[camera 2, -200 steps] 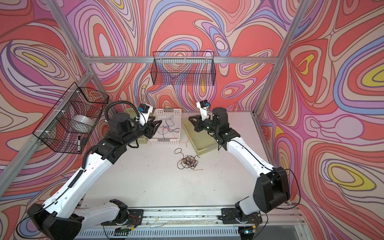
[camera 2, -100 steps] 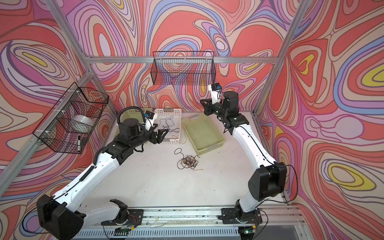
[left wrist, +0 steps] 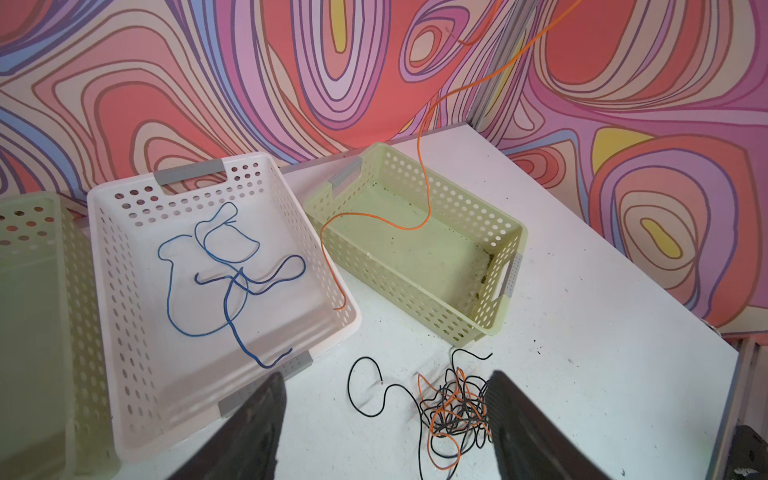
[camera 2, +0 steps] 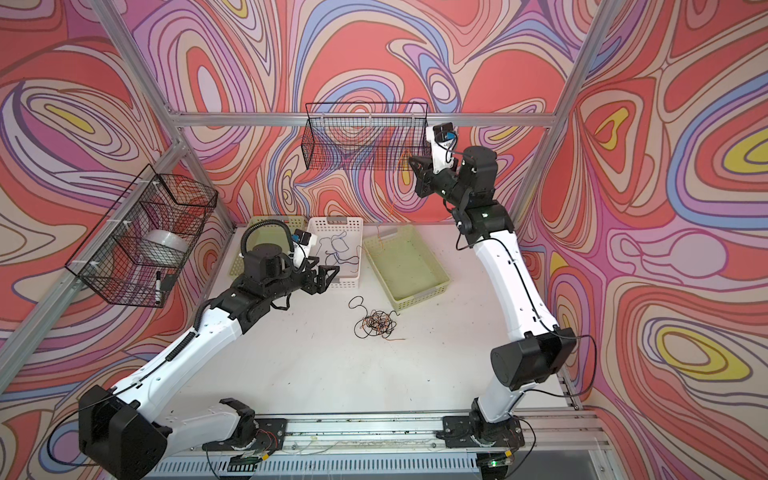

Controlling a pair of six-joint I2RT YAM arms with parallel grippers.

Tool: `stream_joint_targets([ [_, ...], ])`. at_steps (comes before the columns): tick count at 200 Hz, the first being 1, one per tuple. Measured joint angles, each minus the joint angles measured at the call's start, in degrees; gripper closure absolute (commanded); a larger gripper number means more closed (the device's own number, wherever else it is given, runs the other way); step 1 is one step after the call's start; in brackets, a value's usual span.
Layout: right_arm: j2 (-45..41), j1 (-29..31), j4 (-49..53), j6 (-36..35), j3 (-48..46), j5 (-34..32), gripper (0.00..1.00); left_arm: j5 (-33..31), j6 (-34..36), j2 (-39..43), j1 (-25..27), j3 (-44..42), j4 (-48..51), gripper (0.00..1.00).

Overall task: Untangle the cables
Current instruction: 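Raise the orange wire high with the right gripper toward the wall wire basket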

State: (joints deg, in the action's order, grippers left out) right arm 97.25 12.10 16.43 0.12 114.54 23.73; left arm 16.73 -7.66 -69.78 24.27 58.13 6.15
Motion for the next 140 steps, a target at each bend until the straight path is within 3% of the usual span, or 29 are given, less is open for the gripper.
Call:
stream_joint_targets([
  [61,4.15,-0.17,4.20,-3.26,11.04,-0.85,1.00,0.72,-1.14,-0.83,0.00,0.00,-0.98,0.22],
  [140,8.59,-1.20,6.27,-6.21,15.23,-3.23,1.00,1.27,-1.60,-1.51,0.02,0.00,-1.33,0.23],
])
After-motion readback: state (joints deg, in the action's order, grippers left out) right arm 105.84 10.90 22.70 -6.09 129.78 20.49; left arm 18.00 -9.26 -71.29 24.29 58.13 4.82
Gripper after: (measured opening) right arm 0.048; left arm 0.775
